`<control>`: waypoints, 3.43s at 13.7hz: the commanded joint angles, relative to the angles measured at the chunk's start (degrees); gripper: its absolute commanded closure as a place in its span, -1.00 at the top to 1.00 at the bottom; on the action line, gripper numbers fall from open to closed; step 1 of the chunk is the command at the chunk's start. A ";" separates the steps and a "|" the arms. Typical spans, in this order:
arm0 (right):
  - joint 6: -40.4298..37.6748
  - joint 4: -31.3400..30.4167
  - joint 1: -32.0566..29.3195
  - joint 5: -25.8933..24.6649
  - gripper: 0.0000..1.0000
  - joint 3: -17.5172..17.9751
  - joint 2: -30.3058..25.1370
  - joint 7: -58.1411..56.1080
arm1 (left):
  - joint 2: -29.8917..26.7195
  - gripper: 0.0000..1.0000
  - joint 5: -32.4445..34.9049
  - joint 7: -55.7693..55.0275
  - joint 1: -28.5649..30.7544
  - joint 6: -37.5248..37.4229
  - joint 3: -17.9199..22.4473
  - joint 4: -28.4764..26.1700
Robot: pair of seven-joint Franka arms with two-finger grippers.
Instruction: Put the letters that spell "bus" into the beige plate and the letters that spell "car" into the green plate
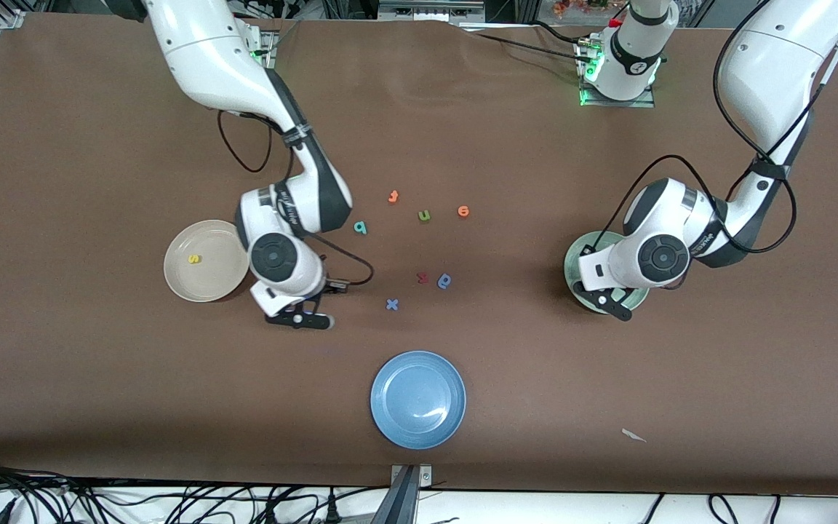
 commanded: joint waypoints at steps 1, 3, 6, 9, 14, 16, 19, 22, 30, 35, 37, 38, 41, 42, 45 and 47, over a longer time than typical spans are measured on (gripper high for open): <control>0.78 -11.61 0.42 0.94 -0.57 -3.37 -9.11 -9.23 | -1.66 0.43 -1.12 0.80 3.22 0.42 -2.71 -2.67; 5.59 -21.61 0.42 0.24 -0.57 -6.00 -15.87 -15.13 | -1.75 1.00 -1.56 0.71 2.87 0.07 -2.71 -2.23; 14.74 -35.16 0.42 0.24 -0.56 -10.74 -23.01 -26.46 | -5.33 1.00 -1.56 0.89 4.01 -2.02 -5.77 -1.79; 25.01 -44.57 0.42 0.41 -0.56 -14.36 -25.22 -34.30 | -11.49 1.00 -5.41 0.53 4.10 -9.57 -8.16 -0.04; 27.69 -47.06 0.42 1.20 1.00 -14.63 -25.48 -33.88 | -19.83 1.00 -15.35 1.06 4.72 -23.03 -8.16 5.85; 25.23 -46.28 0.51 1.20 1.00 -14.11 -26.36 -27.94 | -25.45 1.00 -16.41 0.97 4.89 -26.11 -7.99 7.08; 23.02 -45.48 0.95 1.12 1.00 -6.49 -27.77 -12.30 | -29.16 1.00 -17.03 1.15 4.90 -32.70 -6.50 10.05; 23.46 -43.99 1.12 0.94 1.00 0.99 -27.33 -8.04 | -31.45 1.00 -20.00 1.23 -8.33 -32.80 12.68 13.40; 26.28 -36.01 10.87 0.24 1.00 4.09 -18.65 -0.30 | -34.27 1.00 -19.40 0.36 -21.65 -25.95 34.02 11.57; 25.84 -32.13 12.02 -0.29 1.00 4.09 -13.62 -7.33 | -34.44 1.00 -19.40 0.36 -21.48 -26.74 32.71 12.62; 25.75 -32.12 13.07 -0.29 1.00 4.27 -13.27 -7.42 | -34.71 1.00 -19.40 0.36 -21.56 -27.26 32.79 13.49; 25.66 -32.21 13.25 -0.38 0.99 4.27 -13.18 -7.51 | -34.71 1.00 -19.40 0.36 -21.56 -29.61 32.71 13.85; 25.75 -32.21 13.95 -0.29 0.91 4.27 -11.95 -7.42 | -34.71 1.00 -19.32 0.36 -21.82 -30.69 31.65 14.64; 25.75 -32.21 14.13 -0.29 0.83 4.27 -11.34 -7.34 | -34.71 1.00 -19.32 0.62 -21.82 -30.95 31.91 14.99; 25.75 -32.03 14.13 -0.29 0.53 4.27 -11.33 -7.33 | -34.53 1.00 -19.32 0.71 -21.65 -30.96 32.44 16.40; 25.75 -31.86 14.04 -0.20 0.35 4.27 -11.33 -7.16 | -34.53 1.00 -19.14 0.45 -21.65 -30.96 32.36 16.49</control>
